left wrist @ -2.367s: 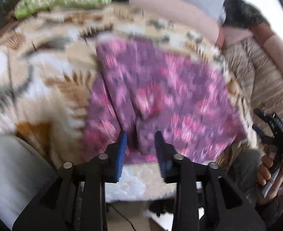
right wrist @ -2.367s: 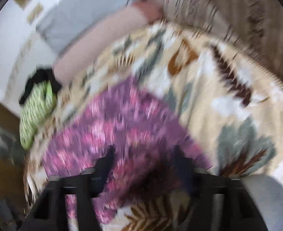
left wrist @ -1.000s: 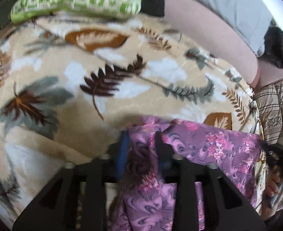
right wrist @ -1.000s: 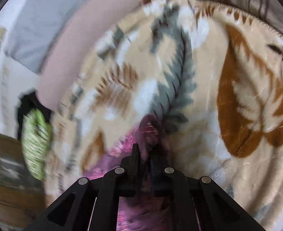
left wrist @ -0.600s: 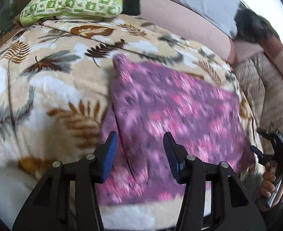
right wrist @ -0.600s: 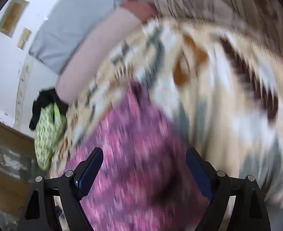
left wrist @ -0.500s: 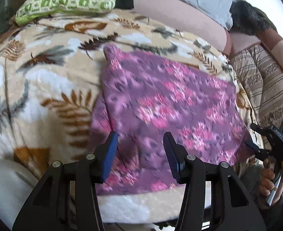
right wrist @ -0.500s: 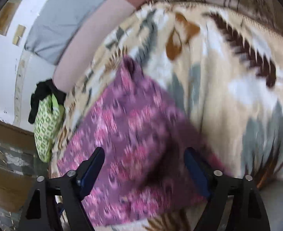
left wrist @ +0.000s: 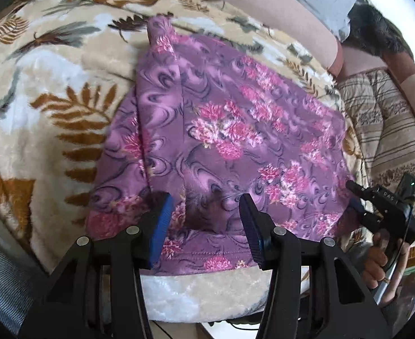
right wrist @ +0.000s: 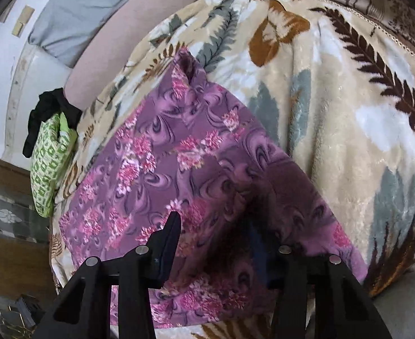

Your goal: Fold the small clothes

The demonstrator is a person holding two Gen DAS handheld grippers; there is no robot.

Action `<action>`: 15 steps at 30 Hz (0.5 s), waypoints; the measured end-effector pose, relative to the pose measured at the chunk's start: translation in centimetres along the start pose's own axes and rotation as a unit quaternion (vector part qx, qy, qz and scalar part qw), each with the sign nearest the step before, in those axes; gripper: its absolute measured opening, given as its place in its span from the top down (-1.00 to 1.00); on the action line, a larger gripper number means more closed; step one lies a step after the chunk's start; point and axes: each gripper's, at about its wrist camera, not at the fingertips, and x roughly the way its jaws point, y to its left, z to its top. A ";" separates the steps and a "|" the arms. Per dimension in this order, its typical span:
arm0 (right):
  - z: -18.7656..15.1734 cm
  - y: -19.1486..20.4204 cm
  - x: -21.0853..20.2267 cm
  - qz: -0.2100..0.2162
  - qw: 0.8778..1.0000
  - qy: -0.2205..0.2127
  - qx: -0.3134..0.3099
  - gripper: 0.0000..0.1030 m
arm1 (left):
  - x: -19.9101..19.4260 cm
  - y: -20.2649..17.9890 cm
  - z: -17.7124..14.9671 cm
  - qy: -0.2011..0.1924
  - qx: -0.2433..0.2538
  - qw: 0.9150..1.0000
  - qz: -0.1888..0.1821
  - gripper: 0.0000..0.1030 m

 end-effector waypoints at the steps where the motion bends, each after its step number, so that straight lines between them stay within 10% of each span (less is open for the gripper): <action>1: 0.0 0.3 0.2 -0.004 1.000 0.004 -0.006 0.48 | 0.6 0.2 0.1 0.008 -0.005 1.000 0.002 0.09; 3: -0.2 0.9 0.6 -0.028 0.999 0.007 -0.022 0.79 | 0.9 0.3 0.3 0.002 -0.004 1.000 0.009 0.26; 5: -0.4 1.6 0.3 -0.046 0.998 -0.008 -0.041 0.88 | 0.7 -0.2 0.3 -0.008 0.017 0.999 0.036 0.86; 11: -1.3 2.5 -4.6 -0.056 0.992 -0.090 -0.073 0.91 | -2.9 0.8 -0.4 -0.050 0.008 0.996 0.070 1.00; 15: -1.8 1.4 -1.8 -0.071 0.996 -0.014 -0.049 0.91 | -0.4 3.2 -0.3 0.005 -0.026 0.996 0.082 1.00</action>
